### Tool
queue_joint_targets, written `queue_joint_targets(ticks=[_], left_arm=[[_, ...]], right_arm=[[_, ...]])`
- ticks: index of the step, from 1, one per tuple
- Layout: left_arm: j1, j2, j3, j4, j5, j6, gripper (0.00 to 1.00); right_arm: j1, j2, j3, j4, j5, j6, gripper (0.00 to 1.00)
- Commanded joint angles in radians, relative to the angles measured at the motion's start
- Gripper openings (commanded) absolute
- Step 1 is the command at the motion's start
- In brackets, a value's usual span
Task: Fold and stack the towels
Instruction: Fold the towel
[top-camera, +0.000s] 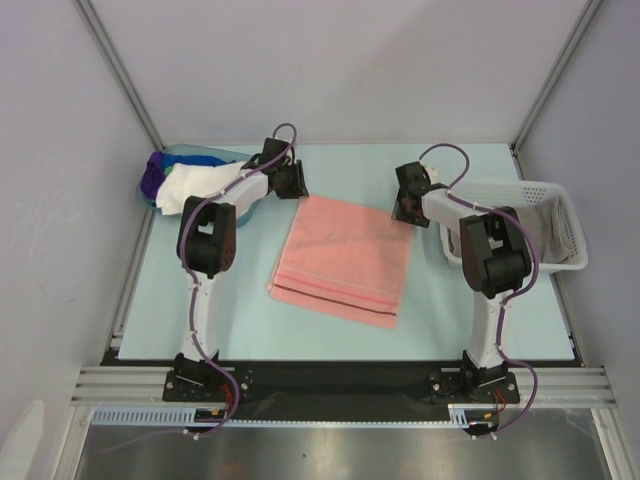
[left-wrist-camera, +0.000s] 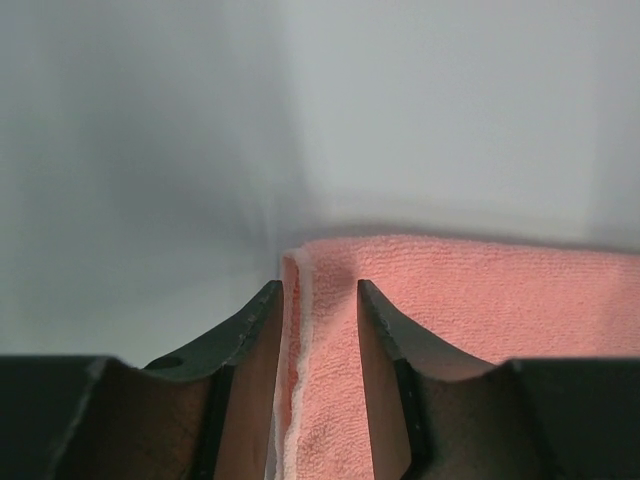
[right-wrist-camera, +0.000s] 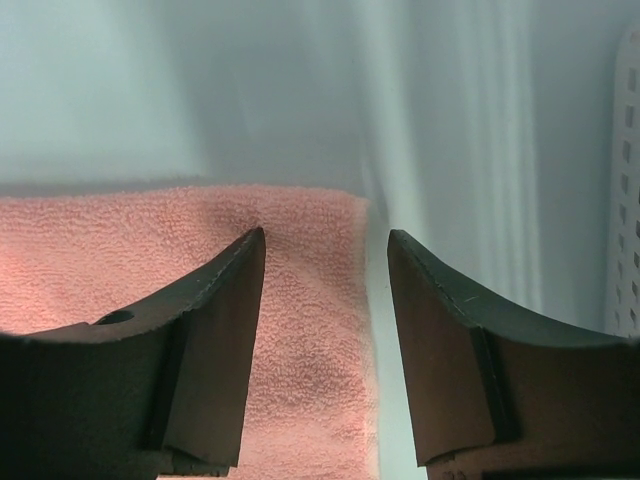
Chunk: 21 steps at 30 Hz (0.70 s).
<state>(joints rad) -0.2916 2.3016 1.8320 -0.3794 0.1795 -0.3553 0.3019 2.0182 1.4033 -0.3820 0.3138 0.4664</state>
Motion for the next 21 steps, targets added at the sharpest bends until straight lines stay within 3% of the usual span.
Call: queue_joint_targets(ticks=[1, 12, 21], left_arm=[[-0.012, 0.012, 0.041, -0.022, -0.037, 0.035, 0.41], [-0.017, 0.024, 0.043, -0.055, -0.069, 0.072, 0.45], [-0.018, 0.038, 0.044, -0.046, -0.074, 0.064, 0.45]], right_arm=[[0.003, 0.023, 0.033, -0.001, 0.031, 0.005, 0.57], [0.011, 0.036, 0.048, 0.009, 0.030, -0.012, 0.57], [0.023, 0.076, 0.082, 0.006, 0.022, -0.028, 0.51]])
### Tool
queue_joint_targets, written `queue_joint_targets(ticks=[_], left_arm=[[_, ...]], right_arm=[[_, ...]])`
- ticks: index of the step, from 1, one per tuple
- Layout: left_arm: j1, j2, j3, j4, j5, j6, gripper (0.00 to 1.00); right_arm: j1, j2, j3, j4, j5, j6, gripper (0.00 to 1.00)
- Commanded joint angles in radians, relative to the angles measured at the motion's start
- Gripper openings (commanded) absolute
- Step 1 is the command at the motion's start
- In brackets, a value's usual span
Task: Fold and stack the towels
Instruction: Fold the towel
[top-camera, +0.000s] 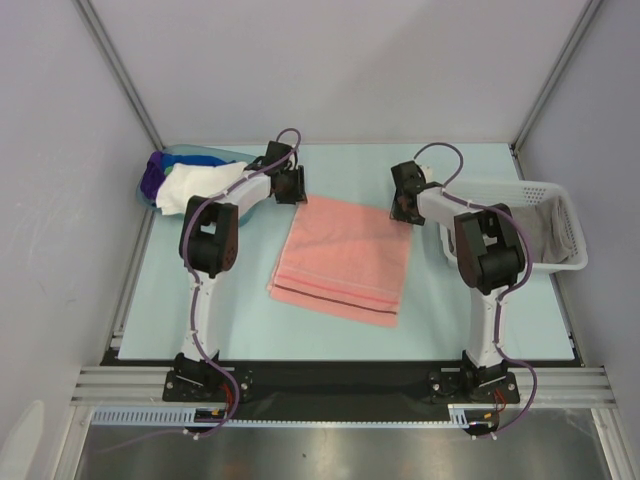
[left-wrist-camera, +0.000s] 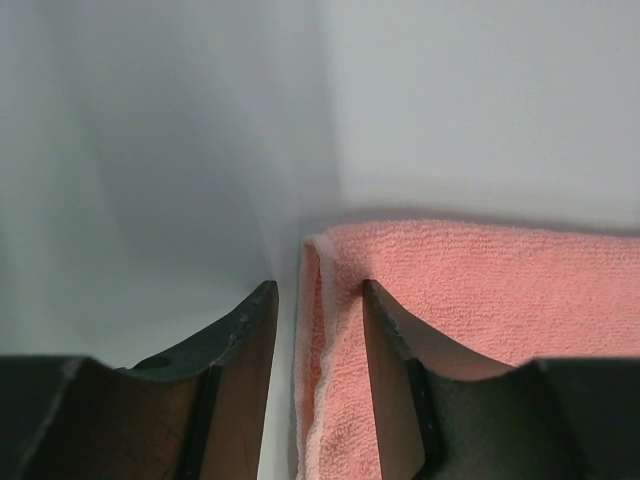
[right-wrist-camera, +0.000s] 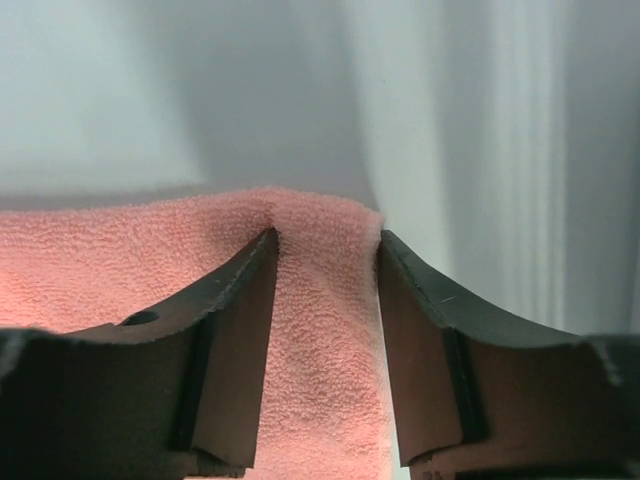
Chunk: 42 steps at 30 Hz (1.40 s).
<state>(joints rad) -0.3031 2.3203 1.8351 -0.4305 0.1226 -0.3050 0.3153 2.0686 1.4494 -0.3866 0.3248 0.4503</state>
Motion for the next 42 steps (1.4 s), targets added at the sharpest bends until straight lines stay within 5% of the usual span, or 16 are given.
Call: queue_joint_targets(ticks=[1, 11, 25, 42], left_arm=[[-0.007, 0.021, 0.041, 0.007, -0.014, 0.012, 0.45], [-0.007, 0.031, 0.035, 0.053, 0.018, 0.012, 0.35], [0.001, 0.016, -0.025, 0.176, 0.048, 0.012, 0.01], [0.015, 0.008, -0.060, 0.253, 0.042, -0.011, 0.01]], right_arm=[[0.008, 0.027, 0.037, 0.012, 0.008, -0.012, 0.48], [0.015, 0.053, 0.060, 0.012, 0.005, -0.019, 0.35], [0.013, 0.077, 0.100, 0.014, 0.019, -0.053, 0.12], [0.010, 0.094, 0.106, 0.041, 0.010, -0.071, 0.01]])
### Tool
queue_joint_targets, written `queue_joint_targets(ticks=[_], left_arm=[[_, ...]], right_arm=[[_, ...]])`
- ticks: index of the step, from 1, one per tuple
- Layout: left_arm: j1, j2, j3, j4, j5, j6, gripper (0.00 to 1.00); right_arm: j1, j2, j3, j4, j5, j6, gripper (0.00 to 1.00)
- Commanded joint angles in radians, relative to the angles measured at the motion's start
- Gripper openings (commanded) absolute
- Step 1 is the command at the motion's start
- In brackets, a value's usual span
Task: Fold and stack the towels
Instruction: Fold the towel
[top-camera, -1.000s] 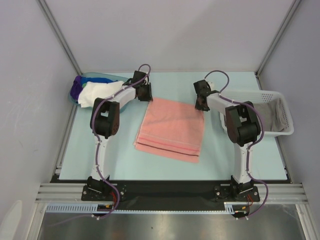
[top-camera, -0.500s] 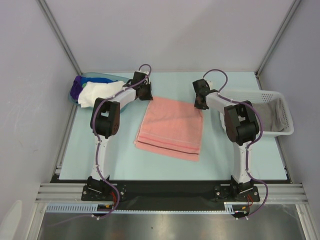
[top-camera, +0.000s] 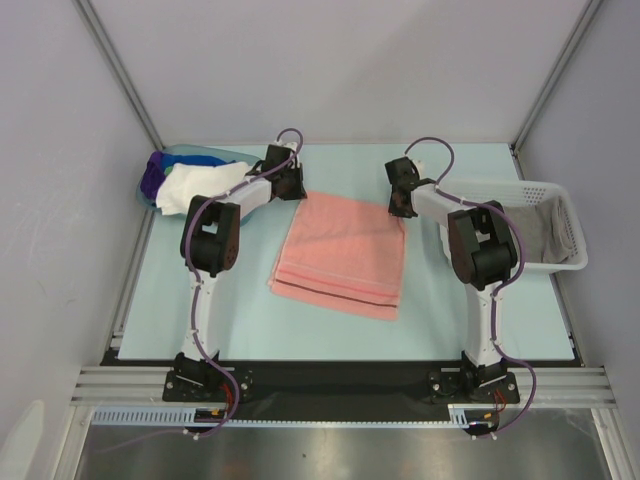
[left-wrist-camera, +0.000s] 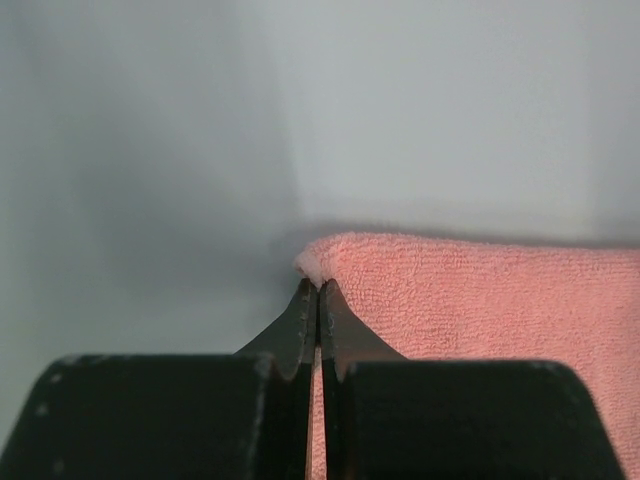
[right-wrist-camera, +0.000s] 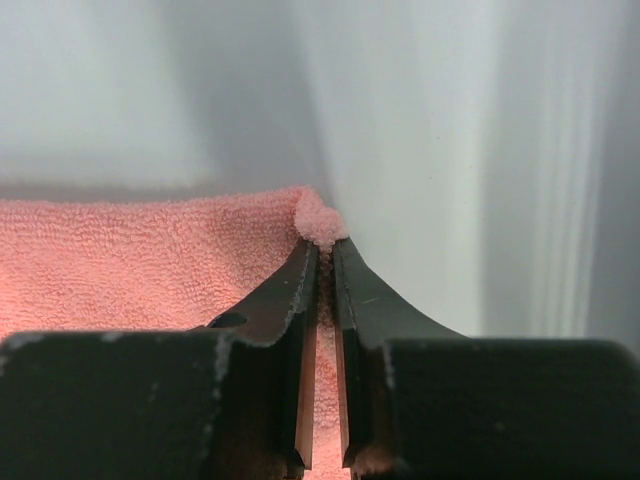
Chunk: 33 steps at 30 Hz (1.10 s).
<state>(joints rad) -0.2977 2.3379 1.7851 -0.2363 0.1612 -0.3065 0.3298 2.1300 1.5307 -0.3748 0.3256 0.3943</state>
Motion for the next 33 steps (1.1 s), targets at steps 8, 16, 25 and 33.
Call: queue_joint_targets(ticks=[8, 16, 25, 33], left_arm=[[0.012, -0.028, -0.044, 0.100, -0.006, -0.017, 0.00], [0.015, -0.028, -0.043, 0.115, 0.008, -0.023, 0.00], [0.017, -0.038, -0.039, 0.140, 0.009, -0.023, 0.00], [0.025, -0.055, -0.058, 0.179, 0.014, -0.022, 0.00]], right_arm=[[-0.008, 0.039, 0.037, 0.033, 0.003, -0.021, 0.01], [-0.009, 0.039, 0.036, 0.042, -0.002, -0.028, 0.00], [-0.014, 0.038, 0.039, 0.057, -0.007, -0.035, 0.00], [-0.018, 0.039, 0.039, 0.076, -0.013, -0.040, 0.00]])
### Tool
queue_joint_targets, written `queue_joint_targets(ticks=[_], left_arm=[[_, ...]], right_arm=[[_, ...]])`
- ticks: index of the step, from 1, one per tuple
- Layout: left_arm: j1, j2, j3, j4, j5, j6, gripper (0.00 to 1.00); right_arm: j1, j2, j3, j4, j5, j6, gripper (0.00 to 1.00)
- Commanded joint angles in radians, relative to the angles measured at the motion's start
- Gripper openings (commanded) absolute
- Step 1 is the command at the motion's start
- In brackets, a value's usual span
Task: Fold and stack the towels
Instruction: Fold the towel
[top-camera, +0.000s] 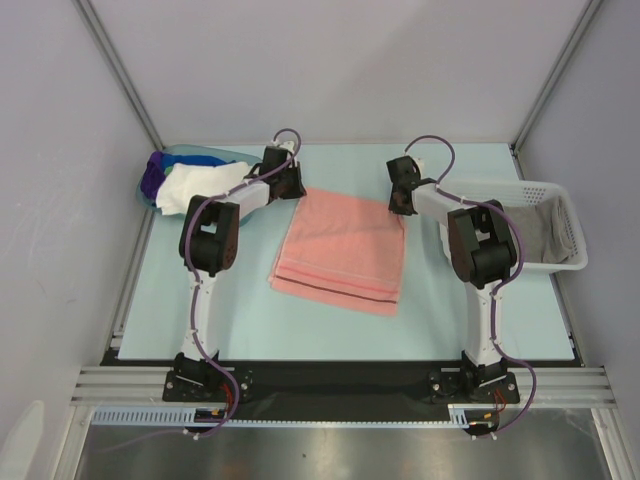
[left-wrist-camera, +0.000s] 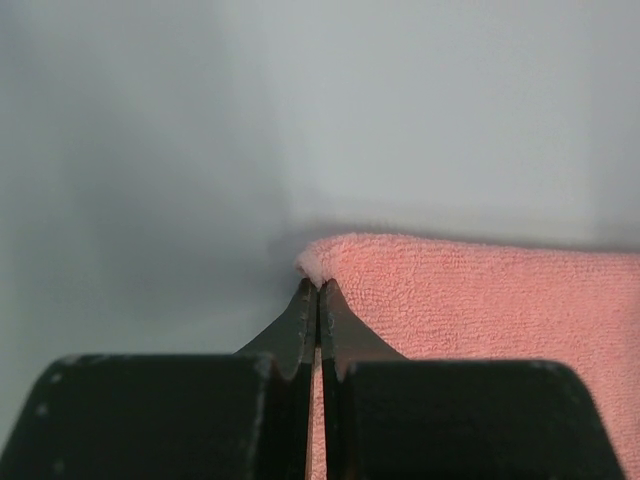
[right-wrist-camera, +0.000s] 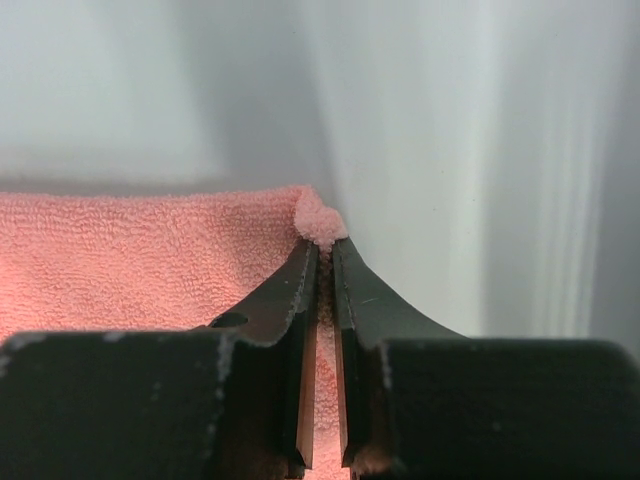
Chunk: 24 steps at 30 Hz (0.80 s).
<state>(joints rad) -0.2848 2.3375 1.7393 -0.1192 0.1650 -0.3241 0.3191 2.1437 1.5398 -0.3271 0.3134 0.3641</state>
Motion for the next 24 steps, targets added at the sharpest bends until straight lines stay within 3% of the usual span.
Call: queue_joint_targets(ticks=[1, 7, 8, 11, 15, 17, 24], left_arm=[[0.013, -0.056, -0.011, 0.065, 0.016, -0.004, 0.00], [0.015, -0.050, 0.002, 0.059, 0.031, -0.001, 0.00], [0.016, -0.052, 0.000, 0.061, 0.033, -0.001, 0.00], [0.016, -0.056, 0.002, 0.053, 0.025, -0.001, 0.01], [0.016, -0.064, 0.005, 0.033, -0.001, 0.002, 0.14], [0.016, -0.070, 0.005, 0.027, -0.012, 0.003, 0.28], [0.019, -0.069, 0.043, -0.020, -0.029, 0.025, 0.41]], right_arm=[[-0.009, 0.024, 0.028, 0.033, -0.003, -0.010, 0.00], [-0.017, -0.013, -0.006, 0.039, -0.007, -0.001, 0.08], [-0.020, -0.019, -0.021, 0.040, -0.002, 0.001, 0.19], [-0.023, -0.053, -0.036, 0.025, 0.021, 0.006, 0.30], [-0.025, -0.091, -0.023, -0.016, 0.085, 0.013, 0.43], [-0.025, -0.100, -0.014, -0.018, 0.101, 0.010, 0.45], [-0.026, -0.056, 0.032, -0.061, 0.131, 0.018, 0.45]])
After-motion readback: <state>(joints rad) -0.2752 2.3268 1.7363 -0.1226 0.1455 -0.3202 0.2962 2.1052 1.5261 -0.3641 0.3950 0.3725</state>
